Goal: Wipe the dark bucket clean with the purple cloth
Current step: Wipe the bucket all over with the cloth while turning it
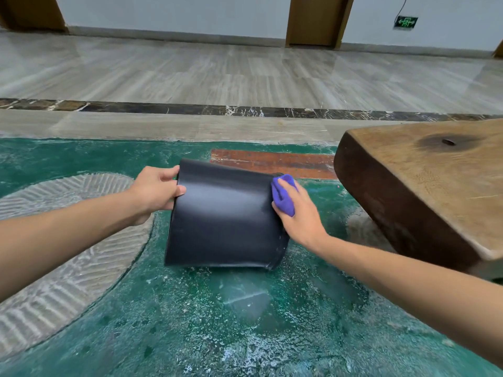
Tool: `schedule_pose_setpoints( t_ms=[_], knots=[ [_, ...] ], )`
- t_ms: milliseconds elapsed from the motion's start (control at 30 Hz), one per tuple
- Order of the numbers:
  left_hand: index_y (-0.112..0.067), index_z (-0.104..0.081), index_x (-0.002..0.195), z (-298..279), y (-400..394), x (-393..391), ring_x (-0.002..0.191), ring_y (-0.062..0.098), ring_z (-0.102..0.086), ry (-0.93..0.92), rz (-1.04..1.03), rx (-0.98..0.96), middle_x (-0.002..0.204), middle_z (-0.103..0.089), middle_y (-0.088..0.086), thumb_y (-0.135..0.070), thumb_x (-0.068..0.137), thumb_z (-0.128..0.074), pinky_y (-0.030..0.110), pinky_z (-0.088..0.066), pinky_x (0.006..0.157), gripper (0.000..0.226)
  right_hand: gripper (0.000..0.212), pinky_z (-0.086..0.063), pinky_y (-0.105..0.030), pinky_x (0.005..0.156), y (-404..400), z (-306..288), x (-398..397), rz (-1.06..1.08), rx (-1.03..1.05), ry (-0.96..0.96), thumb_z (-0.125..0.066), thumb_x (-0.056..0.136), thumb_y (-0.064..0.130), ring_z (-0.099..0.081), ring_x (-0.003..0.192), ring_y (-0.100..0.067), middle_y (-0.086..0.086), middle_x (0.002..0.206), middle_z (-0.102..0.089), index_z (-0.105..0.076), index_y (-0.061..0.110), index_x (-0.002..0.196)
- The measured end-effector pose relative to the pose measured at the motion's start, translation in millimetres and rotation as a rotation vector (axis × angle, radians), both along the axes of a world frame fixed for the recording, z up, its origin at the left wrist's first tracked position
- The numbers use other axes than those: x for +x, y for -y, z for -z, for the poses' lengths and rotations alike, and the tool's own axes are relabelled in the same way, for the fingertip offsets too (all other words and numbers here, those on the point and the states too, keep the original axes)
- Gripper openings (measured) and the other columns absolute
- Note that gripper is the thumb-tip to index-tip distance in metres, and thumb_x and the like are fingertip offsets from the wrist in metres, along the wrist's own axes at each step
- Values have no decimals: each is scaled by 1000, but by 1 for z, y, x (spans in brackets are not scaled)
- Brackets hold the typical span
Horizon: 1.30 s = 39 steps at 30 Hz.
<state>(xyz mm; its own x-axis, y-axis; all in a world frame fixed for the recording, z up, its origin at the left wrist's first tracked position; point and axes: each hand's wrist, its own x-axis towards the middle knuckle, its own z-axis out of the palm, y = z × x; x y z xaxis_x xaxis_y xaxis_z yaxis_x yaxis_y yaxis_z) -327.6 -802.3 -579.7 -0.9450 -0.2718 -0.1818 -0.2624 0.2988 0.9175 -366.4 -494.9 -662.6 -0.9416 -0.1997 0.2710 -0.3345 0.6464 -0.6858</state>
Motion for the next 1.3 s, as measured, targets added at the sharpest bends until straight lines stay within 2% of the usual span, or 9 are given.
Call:
schedule_pose_setpoints(
  t_ms=[100,267,367,567,700,867,1033,1200,1300],
  knots=[
    [-11,-48,143,2,6,-2,56,-2,-62,38,-61,49,62,-66,-16,8,91,-56,23,-58,60,56,66,-18,-17,118,-2,32,24,-100,-15,-18,-65,99,18,-13,157,-13,0,170,-17,-35,28,158],
    [-12,-49,143,7,15,-6,45,-5,-59,93,-124,72,82,-63,-12,7,91,-57,23,-53,59,55,109,-20,-25,118,-17,77,50,-215,145,43,-62,86,-14,11,156,-3,26,168,13,-14,53,157],
    [-11,-48,143,9,18,-8,40,-5,-58,103,-150,70,86,-63,-12,7,91,-57,16,-51,43,55,121,-18,-31,123,-33,90,56,-318,287,54,-57,78,-22,13,156,-6,26,167,17,-9,55,157],
    [-12,-49,142,9,24,-9,46,-5,-62,126,-139,69,103,-67,-5,7,92,-56,17,-54,45,55,119,-15,-32,125,-69,91,59,-529,562,56,-62,74,-22,4,157,-4,25,168,13,-18,49,158],
    [-13,-51,141,9,25,-8,64,3,-63,140,-149,82,88,-64,-19,4,92,-58,23,-52,54,53,81,-29,-30,121,-66,60,52,-425,305,-14,-54,74,-7,-35,149,-15,5,167,-22,-54,32,144],
    [-17,-50,142,13,27,-5,65,0,-60,171,-176,81,86,-58,-25,3,93,-57,20,-50,52,53,26,-50,-40,102,-32,14,27,-58,-313,93,-66,93,12,-67,114,-15,6,120,-73,-74,26,114],
    [-22,-48,144,10,26,-9,66,-1,-62,161,-125,103,94,-66,-19,4,94,-54,19,-52,54,57,27,-51,-11,75,-6,-7,1,42,-569,316,-70,92,10,-69,86,11,23,98,-77,-75,36,99],
    [-21,-42,147,-4,10,-18,54,-5,-66,91,-21,109,84,-70,-21,-1,96,-55,15,-52,46,57,41,-51,-16,78,-5,5,-5,173,-583,309,-75,85,7,-67,92,0,15,105,-70,-68,35,114],
    [-28,-42,148,-13,-4,-22,77,2,-73,89,99,171,105,-73,-11,-11,96,-57,27,-58,61,56,42,-51,-24,86,-16,11,-12,251,-588,316,-72,86,4,-68,97,-8,9,109,-71,-69,30,119]
  ],
)
